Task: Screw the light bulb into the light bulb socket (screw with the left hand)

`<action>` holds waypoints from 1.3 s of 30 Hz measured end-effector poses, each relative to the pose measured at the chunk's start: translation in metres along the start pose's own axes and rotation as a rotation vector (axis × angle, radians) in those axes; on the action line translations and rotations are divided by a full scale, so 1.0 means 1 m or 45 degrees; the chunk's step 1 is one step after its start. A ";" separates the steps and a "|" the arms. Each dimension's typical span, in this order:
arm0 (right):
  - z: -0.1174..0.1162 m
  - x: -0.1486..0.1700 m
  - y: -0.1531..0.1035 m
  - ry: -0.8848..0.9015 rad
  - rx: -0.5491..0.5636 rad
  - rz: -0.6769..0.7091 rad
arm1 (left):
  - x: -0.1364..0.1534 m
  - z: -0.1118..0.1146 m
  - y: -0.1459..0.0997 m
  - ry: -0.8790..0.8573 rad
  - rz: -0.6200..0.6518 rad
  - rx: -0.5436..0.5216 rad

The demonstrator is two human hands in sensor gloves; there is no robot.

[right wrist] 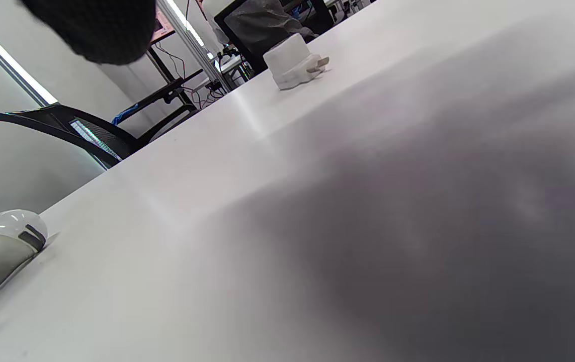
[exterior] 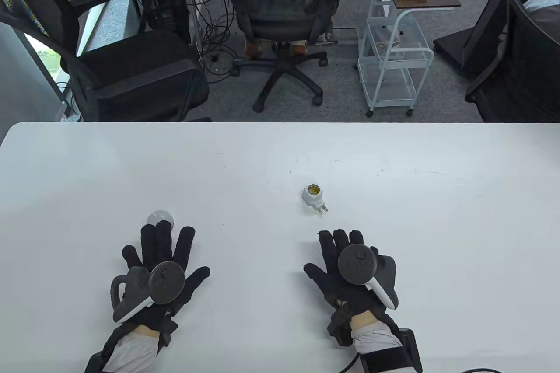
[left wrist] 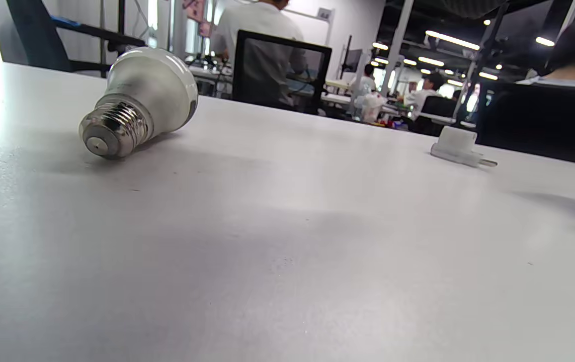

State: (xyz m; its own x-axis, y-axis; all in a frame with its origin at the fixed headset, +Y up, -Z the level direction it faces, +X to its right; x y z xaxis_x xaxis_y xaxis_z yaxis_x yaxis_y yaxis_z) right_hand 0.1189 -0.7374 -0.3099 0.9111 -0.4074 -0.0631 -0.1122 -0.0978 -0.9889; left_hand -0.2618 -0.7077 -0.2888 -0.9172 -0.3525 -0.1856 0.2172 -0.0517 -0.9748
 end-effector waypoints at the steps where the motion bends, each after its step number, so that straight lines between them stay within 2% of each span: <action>1: -0.001 0.001 0.000 0.004 -0.005 -0.005 | -0.001 0.001 0.000 0.003 0.000 0.009; 10: -0.002 0.005 -0.002 0.011 -0.005 -0.023 | 0.002 -0.002 0.001 -0.035 -0.014 0.000; 20: -0.011 0.009 0.001 0.051 -0.080 -0.075 | -0.005 0.002 -0.001 -0.011 -0.006 0.027; 26: -0.013 0.006 0.011 0.055 -0.083 -0.103 | -0.010 0.002 -0.002 0.003 -0.001 0.043; 32: 0.001 0.008 0.051 0.187 -0.033 -0.245 | -0.014 0.004 -0.001 0.006 0.018 0.046; 39: 0.013 -0.003 0.127 0.111 -0.010 -0.424 | -0.017 0.012 0.005 0.036 0.024 0.099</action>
State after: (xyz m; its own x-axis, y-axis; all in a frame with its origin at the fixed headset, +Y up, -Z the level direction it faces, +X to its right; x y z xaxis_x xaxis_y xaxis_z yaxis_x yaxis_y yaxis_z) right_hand 0.1074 -0.7366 -0.4368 0.8611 -0.4277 0.2748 0.1820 -0.2453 -0.9522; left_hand -0.2413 -0.7130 -0.2893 -0.9217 -0.3274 -0.2082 0.2586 -0.1181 -0.9587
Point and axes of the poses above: the tracker on the back of each hand, its own x axis roughly to the little-finger side, its own y axis roughly from the wrist to the fingertips, z = x × y, the point moved 1 cm from there along y, roughly from the wrist to the fingertips, and after that the axes turned 13 degrees about -y, right-handed, at the moved point
